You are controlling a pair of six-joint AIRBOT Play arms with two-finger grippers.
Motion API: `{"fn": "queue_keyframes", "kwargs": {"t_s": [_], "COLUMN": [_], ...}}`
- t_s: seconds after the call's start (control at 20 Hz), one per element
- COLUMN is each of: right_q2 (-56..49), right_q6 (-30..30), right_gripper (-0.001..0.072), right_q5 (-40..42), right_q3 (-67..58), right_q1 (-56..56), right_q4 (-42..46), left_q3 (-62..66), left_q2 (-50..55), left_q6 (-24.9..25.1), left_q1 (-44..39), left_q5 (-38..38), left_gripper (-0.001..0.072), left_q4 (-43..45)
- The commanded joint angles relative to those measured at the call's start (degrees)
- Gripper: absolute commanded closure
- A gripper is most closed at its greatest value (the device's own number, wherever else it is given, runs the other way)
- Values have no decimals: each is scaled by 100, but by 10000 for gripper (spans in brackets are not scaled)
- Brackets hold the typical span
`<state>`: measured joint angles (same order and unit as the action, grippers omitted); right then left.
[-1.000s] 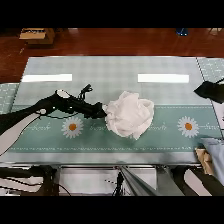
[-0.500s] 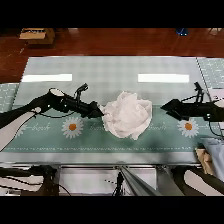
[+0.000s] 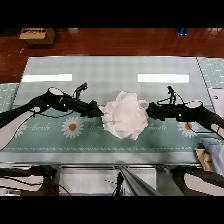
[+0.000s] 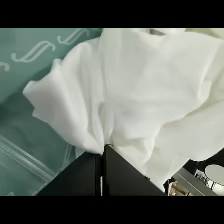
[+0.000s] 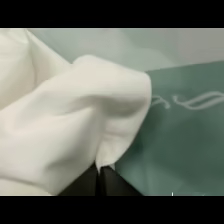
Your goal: Fold the shirts.
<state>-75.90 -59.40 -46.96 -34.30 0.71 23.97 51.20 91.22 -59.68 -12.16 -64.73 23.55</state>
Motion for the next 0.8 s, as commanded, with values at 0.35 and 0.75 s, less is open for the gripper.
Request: {"fn": "queue_keyframes", "kwargs": {"t_s": [0.35,0.75], "right_q2": [2883,3845], "right_q6": [-142,-1019], "right_gripper": [692,693], "right_q5": [-1394,-1473], "right_q3": [-1445,-3901], "right_q1": [1838,2168], "right_q4": [866,1694], "left_q3": [2201,4024], "left_q2": [-2111,-3707], "left_q6": [-173,-409], "left_q1": [850,1543], "left_q5": [-437,-485], "left_gripper": [690,691], "left_q4": [-4,-2]}}
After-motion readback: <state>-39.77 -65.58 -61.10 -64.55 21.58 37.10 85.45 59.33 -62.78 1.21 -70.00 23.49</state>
